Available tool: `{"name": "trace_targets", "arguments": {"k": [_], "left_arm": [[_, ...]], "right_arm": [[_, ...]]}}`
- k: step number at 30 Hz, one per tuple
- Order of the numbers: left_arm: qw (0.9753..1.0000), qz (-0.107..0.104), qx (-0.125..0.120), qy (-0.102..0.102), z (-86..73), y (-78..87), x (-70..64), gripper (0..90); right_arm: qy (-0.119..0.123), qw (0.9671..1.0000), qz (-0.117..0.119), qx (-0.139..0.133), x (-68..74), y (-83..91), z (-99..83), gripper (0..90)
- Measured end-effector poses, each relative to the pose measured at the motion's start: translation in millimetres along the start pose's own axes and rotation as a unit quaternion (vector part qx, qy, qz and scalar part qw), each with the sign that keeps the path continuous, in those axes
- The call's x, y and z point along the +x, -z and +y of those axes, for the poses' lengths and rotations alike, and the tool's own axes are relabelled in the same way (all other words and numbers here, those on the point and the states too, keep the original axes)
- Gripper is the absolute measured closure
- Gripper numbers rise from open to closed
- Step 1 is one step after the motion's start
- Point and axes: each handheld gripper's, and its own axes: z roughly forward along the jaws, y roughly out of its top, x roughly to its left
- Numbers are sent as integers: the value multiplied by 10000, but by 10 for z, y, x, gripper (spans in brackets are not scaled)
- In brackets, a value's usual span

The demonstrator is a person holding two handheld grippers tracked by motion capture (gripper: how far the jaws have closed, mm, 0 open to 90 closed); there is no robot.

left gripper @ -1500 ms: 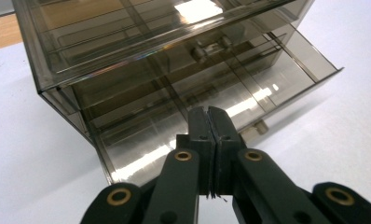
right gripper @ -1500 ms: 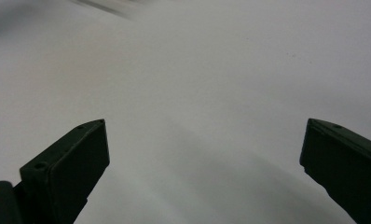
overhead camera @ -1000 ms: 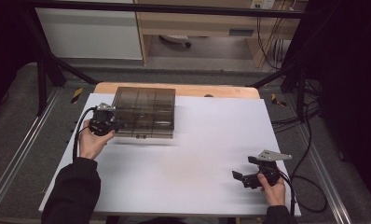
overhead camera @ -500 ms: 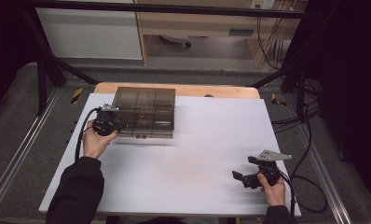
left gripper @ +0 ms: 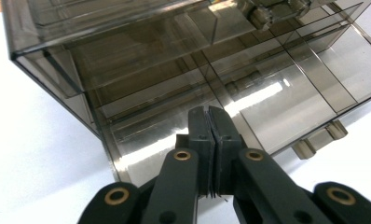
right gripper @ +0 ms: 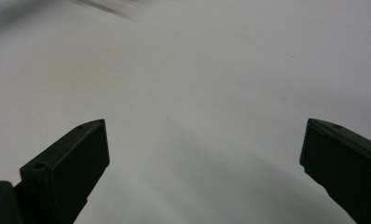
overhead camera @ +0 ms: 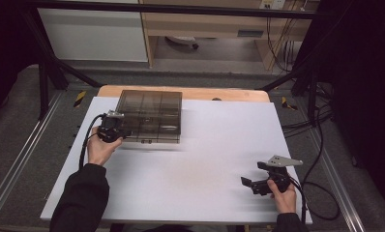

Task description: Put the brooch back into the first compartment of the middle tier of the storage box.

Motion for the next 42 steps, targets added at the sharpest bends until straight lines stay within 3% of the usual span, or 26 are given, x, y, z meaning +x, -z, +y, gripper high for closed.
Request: {"name": "trace_targets", "arguments": {"k": [14,26,35,42], "left_arm": [[9995,109,-294,48,11,181,-3,653],[9991,85,-396,-99,-47,360,-57,414],[9986,-6,-517,-126,-204,440,-103,226],[9974,-10,-666,-268,-365,532,-146,81]], "right_arm": [[-9,10000,-5,-19,0,-1,0,17],[-10,10000,1,-30,2,1,0,17],[-15,10000,5,-29,6,2,0,17],[-16,10000,6,-30,8,3,0,16]]}}
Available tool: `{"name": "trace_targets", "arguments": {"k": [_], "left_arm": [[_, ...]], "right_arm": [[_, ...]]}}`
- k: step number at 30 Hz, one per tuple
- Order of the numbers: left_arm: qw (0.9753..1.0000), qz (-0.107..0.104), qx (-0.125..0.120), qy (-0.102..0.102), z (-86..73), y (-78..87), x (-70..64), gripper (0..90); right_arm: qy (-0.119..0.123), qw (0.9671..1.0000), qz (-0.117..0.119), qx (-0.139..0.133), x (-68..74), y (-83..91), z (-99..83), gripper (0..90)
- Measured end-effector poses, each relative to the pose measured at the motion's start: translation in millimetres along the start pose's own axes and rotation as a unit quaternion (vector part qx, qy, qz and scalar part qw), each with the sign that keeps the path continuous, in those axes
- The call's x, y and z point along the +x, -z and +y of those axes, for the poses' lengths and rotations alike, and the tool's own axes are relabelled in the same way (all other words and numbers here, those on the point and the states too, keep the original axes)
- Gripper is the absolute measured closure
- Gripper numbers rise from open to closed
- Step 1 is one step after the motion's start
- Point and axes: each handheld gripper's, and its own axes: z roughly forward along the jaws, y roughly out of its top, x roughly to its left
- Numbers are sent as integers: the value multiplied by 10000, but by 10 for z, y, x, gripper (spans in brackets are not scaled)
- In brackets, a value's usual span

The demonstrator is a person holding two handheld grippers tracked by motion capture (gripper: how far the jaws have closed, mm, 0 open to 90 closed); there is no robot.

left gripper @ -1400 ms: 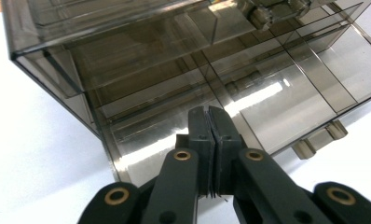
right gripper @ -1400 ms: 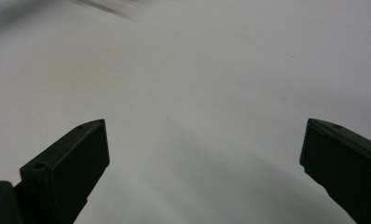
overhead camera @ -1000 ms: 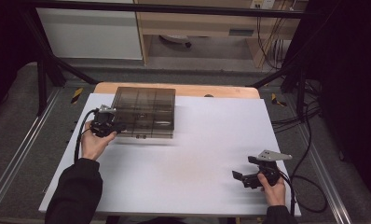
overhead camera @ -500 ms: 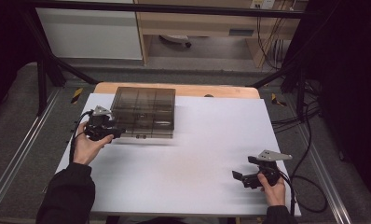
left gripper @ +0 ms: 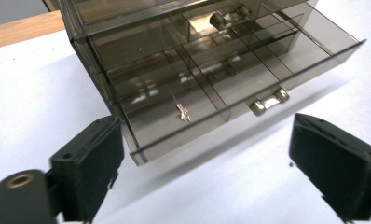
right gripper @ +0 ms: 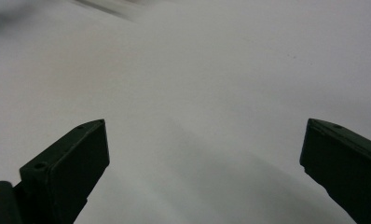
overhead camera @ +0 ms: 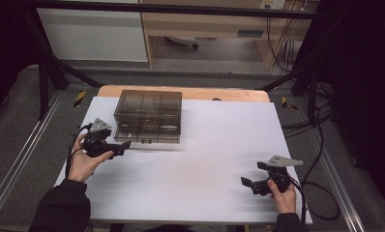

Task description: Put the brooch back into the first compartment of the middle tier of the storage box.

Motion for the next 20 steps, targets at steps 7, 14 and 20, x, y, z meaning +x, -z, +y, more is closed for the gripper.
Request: {"name": "trace_targets", "arguments": {"k": [7,14,20], "left_arm": [[9996,-158,-183,-127,-226,82,-79,56],[9991,-227,-323,-145,-475,109,-125,56],[9990,-228,-301,-244,-562,105,-157,55]], "right_arm": [[10,10000,9,3,2,-2,0,16],[19,10000,36,-6,4,-1,1,15],[34,10000,44,-10,4,-2,1,15]]}}
